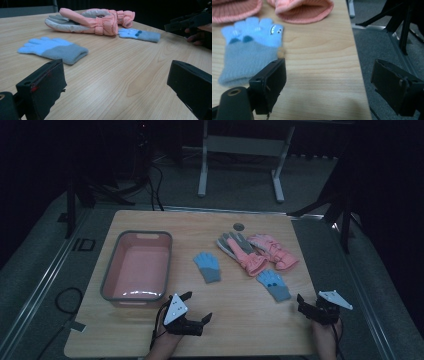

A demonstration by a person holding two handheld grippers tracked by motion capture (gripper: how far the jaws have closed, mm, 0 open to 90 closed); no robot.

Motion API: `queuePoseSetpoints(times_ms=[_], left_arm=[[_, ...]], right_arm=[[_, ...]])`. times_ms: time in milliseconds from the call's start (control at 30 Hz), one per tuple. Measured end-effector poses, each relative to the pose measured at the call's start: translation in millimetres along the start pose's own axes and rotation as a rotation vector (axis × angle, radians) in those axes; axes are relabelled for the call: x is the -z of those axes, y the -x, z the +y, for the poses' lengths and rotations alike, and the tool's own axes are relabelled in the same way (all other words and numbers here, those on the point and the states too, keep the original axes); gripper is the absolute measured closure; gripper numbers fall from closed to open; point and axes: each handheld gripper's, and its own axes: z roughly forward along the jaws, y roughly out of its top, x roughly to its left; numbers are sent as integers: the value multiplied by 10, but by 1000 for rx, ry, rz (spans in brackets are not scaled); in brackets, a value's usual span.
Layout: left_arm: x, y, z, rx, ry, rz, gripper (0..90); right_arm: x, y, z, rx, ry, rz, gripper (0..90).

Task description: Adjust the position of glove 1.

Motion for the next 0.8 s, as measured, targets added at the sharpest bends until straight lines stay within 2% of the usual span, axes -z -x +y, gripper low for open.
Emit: queuePoseSetpoints(times_ms=[67,167,200,267,300,467,500,600,633,667,700,733,800], left_arm=[[0,0,0,0,1,1,19],[-2,3,1,-3,-2,1,19],[-4,6,1,-6,-3,1,19],[-4,8,2,-12,-5,0,19],[-9,16,3,-18,-6,-1,19],[-15,16,6,-20,-12,-5,19],[-16,15,6,-18,-13,-4,19],[-14,14,5,-18,-11,-4,19],[-15,14,5,-16,-11,-5,19],[-15,14,5,-16,-11,-5,19],[-14,12,5,-14,-11,-6,19],[-14,8,5,-13,-12,-7,19],[-13,5,5,-10,-11,-7,19]], right_arm=[[18,14,-4,-10,10,8,131],[31,28,-1,-23,-5,19,131],[47,29,5,-30,-17,38,131],[47,29,5,-30,-17,38,131],[76,12,8,-24,-35,45,130],[151,-15,67,-6,-56,62,125],[184,-33,126,4,-69,81,119],[230,-70,215,45,-73,69,141],[239,-70,260,49,-93,88,142],[239,-70,260,49,-93,88,142],[241,-62,294,39,-109,114,142],[252,-53,355,11,-103,160,146],[270,-65,417,1,-85,153,147]])
